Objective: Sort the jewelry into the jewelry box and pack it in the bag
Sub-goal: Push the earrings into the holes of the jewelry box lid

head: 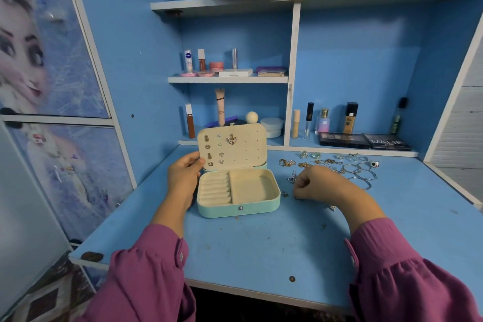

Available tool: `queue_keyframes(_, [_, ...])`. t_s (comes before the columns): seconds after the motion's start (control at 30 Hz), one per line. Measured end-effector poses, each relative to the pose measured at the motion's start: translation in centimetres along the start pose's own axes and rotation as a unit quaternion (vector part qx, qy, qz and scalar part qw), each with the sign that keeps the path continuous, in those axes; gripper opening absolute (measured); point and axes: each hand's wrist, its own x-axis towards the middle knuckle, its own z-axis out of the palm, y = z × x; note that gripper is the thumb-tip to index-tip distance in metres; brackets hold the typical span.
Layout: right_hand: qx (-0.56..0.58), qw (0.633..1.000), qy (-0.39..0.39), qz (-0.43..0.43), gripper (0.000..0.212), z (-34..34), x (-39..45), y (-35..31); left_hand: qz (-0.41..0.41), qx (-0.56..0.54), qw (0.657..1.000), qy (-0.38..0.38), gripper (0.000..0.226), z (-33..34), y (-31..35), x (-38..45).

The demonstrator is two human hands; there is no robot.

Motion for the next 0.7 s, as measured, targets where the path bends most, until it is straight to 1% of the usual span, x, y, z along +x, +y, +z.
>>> queue_keyframes(0.13, [0.02,1.0,0.007,-0.015,0.009,-0.2,-0.1,-0.1,0.0,-0.002,1.0,-0.003,0.028,0.0,0.1,0.0])
queue_keyframes(0.27, [0.006,1.0,0.008,-0.007,0.007,0.1,0.1,0.0,-0.002,-0.003,1.0,-0.004,0.028,0.1,0.1,0.0])
queue_keyframes(0.37, [0.026,0.999,0.024,-0.003,0.005,0.3,0.3,0.2,-0.001,-0.003,1.0,-0.003,0.028,0.1,0.2,-0.1])
queue_keyframes(0.5, [0.11,0.988,0.105,-0.036,0.016,0.3,0.3,-0.1,-0.003,-0.001,1.0,-0.001,0.028,0.1,0.2,-0.1])
queue_keyframes(0.6, [0.207,0.962,0.173,-0.043,0.012,0.3,0.4,-0.8,-0.005,0.001,1.0,-0.002,0.027,0.1,0.2,-0.1])
queue_keyframes(0.7, [0.296,0.932,0.203,-0.057,0.012,0.6,0.6,-1.8,-0.008,-0.003,1.0,-0.002,0.026,0.0,0.2,0.0])
